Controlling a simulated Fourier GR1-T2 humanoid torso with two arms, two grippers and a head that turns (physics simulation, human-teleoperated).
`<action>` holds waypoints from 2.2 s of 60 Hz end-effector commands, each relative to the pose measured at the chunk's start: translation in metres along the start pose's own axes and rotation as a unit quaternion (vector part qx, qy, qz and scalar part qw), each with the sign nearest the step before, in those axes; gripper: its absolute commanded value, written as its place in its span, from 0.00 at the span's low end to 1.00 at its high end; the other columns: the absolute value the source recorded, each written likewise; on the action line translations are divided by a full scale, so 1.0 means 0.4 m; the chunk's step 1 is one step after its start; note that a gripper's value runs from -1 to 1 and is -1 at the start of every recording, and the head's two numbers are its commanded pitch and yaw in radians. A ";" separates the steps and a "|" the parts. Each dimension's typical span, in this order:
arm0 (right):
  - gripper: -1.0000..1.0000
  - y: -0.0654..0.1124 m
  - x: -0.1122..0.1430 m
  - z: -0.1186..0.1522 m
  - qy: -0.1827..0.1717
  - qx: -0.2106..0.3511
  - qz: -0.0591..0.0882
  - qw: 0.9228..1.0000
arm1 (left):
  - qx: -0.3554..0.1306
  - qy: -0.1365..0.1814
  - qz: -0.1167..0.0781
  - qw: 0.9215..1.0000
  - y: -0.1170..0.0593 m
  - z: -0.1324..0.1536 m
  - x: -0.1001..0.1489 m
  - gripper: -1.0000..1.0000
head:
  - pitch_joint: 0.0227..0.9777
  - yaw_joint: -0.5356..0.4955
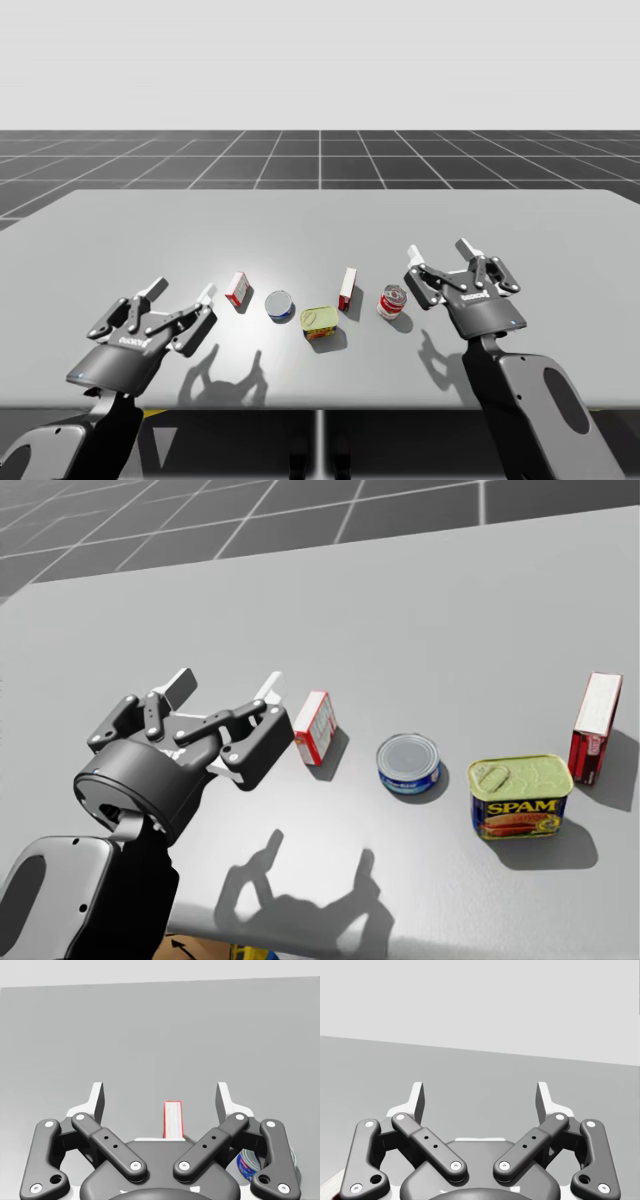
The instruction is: Pick up the gelatin box and lift it.
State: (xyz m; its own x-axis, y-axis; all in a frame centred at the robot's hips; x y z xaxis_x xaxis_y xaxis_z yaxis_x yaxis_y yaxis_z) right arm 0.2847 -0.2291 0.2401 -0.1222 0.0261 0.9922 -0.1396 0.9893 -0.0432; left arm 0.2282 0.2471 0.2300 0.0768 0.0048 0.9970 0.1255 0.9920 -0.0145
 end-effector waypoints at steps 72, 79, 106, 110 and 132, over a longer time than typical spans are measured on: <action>0.00 0.003 -0.003 -0.002 -0.003 -0.008 0.009 1.000 | 0.009 0.105 -0.008 0.994 -0.018 -0.208 -0.236 0.00 | 0.81 0.85; 0.00 0.002 -0.003 -0.002 -0.004 -0.007 0.009 1.000 | 0.007 0.106 -0.007 0.994 -0.017 -0.210 -0.241 0.00 | 0.80 0.85; 0.00 -0.001 -0.001 0.000 -0.005 -0.008 0.009 1.000 | -0.020 0.121 -0.021 0.992 -0.041 -0.198 -0.262 0.99 | 0.58 0.88; 0.00 -0.002 0.000 0.001 -0.005 -0.008 0.008 1.000 | -0.021 0.122 -0.022 0.992 -0.043 -0.197 -0.264 0.99 | 0.53 0.88; 0.00 -0.003 -0.002 0.001 -0.004 -0.008 0.008 1.000 | -0.023 0.118 -0.017 0.993 -0.047 -0.196 -0.259 1.00 | 0.47 0.88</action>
State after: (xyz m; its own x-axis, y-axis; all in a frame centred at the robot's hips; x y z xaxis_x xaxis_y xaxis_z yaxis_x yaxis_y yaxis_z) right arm 0.2843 -0.2302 0.2396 -0.1328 0.0400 0.9903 -0.1213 0.9910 -0.0563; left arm 0.3012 0.2260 0.1302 0.2723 -0.0587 0.9604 0.1100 0.9935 0.0296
